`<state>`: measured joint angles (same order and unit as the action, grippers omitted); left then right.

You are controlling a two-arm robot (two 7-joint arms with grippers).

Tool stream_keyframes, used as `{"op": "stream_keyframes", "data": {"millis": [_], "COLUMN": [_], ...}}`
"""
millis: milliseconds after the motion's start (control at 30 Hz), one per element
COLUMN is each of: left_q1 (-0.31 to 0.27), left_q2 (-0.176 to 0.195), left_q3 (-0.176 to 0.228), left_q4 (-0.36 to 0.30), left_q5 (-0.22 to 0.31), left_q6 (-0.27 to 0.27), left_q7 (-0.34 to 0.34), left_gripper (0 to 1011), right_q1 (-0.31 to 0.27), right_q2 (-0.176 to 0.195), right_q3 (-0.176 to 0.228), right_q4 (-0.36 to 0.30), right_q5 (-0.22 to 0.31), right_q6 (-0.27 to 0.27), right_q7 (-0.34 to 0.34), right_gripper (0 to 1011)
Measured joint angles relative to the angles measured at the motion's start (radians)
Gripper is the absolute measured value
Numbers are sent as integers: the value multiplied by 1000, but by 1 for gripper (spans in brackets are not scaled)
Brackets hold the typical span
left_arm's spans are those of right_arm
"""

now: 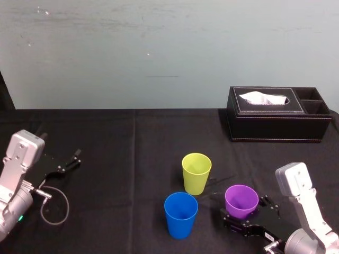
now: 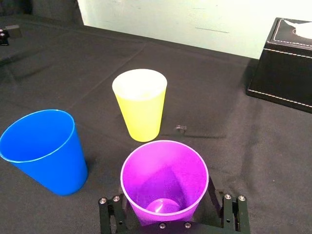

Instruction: Stack the three plastic cups sequentially using one hand.

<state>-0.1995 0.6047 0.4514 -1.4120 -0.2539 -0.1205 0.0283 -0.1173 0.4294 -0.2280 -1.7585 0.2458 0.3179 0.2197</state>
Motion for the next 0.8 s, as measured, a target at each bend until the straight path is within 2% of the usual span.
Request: {"op": "stream_keyframes", "data": {"millis": [267, 800], "left_q1": [0, 0], "left_q2": [0, 0], "left_q3": [0, 0], "left_q4": [0, 0], "left_q5": [0, 0], "left_q6": [0, 0], "left_q7": [0, 0], "left_gripper": [1000, 1000], "right_q1": [1, 0], "right_q2": [-17, -15], "right_q3": [12, 10], "right_q4": [7, 5], "right_q5": [-9, -9], "right_q6": [-1, 0], "right_q7": [19, 18], "right_gripper": [1004, 1004]}}
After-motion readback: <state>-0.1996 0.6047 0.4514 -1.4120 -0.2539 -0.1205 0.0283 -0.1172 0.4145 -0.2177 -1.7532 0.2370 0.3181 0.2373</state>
